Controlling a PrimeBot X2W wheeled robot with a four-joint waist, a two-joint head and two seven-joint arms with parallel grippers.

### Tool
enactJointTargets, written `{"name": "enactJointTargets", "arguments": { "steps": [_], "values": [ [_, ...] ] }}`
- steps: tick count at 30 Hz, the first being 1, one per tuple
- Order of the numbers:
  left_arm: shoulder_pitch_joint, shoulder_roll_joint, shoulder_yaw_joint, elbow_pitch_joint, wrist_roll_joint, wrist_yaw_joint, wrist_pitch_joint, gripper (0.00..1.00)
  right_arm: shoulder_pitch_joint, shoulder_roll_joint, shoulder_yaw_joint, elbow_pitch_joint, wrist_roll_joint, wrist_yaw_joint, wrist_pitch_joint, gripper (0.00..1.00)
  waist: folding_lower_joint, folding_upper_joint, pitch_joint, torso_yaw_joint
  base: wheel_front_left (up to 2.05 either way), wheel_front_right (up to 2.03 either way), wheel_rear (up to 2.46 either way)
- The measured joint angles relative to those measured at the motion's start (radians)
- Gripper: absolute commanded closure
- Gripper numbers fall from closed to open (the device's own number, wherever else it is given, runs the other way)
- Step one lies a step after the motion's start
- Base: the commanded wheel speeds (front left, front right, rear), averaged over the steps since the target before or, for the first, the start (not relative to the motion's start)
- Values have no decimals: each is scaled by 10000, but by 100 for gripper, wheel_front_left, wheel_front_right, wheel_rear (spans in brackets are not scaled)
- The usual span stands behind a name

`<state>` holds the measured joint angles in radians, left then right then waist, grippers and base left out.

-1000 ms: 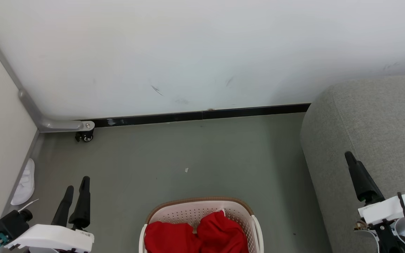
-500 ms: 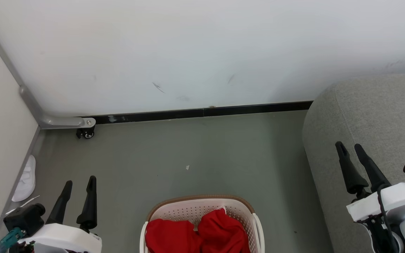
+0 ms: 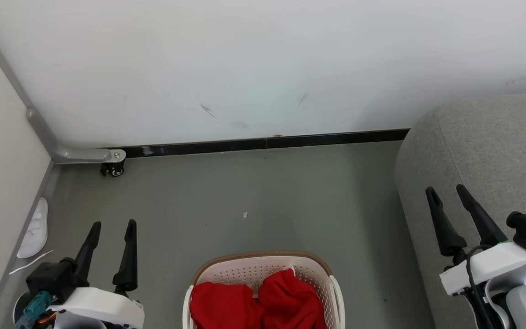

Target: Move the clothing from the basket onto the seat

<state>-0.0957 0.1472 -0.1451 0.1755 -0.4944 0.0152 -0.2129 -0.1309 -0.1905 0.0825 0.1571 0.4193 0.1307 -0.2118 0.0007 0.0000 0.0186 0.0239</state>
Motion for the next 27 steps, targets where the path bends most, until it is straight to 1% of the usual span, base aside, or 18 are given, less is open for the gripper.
{"name": "enactJointTargets", "arguments": {
  "steps": [4,6,10,27],
  "values": [
    [0,-150,-2,-4,458,2,-148,0,-1,92,-23,48,-658,0,-136,0,0,0,1,18,0,0,0],
    [0,-155,0,-10,681,82,-192,0,-1,134,-25,48,-997,0,-245,0,0,0,-2,30,0,0,0],
    [0,-171,10,-21,1208,100,-366,0,-1,301,-46,46,-1664,0,-359,0,0,0,-13,59,0,0,0],
    [0,-242,199,50,1421,71,-366,0,-1,585,-198,105,-1843,0,-360,0,-2,0,-37,85,0,0,0]
  ]
}}
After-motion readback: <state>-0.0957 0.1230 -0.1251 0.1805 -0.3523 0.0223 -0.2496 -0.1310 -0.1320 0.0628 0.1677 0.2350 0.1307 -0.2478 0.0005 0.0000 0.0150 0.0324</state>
